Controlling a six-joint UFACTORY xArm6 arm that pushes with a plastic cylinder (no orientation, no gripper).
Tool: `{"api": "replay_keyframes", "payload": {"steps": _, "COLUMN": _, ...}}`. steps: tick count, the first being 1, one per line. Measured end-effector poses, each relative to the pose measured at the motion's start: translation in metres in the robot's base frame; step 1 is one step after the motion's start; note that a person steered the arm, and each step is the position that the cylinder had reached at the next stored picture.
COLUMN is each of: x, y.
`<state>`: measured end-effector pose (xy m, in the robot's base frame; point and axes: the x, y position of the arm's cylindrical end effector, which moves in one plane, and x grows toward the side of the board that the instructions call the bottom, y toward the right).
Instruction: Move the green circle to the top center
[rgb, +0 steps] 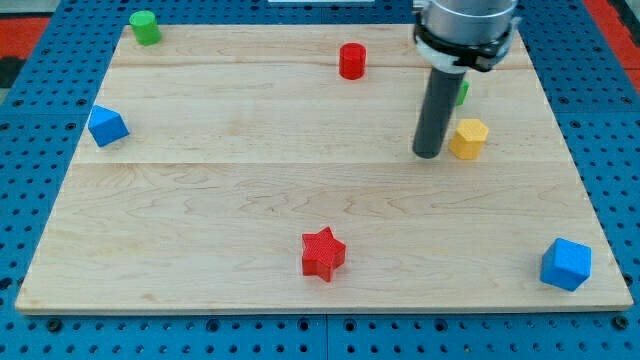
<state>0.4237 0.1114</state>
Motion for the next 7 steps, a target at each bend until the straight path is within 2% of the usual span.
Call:
{"api": "replay_keyframes", "payload": {"steps": 1, "x": -0.027, "y": -0.006}}
{"api": "replay_keyframes", "payload": {"steps": 2, "x": -0.037, "y": -0.016}}
{"api": "replay_keyframes", "payload": {"steps": 7, "x": -0.037, "y": -0.071}}
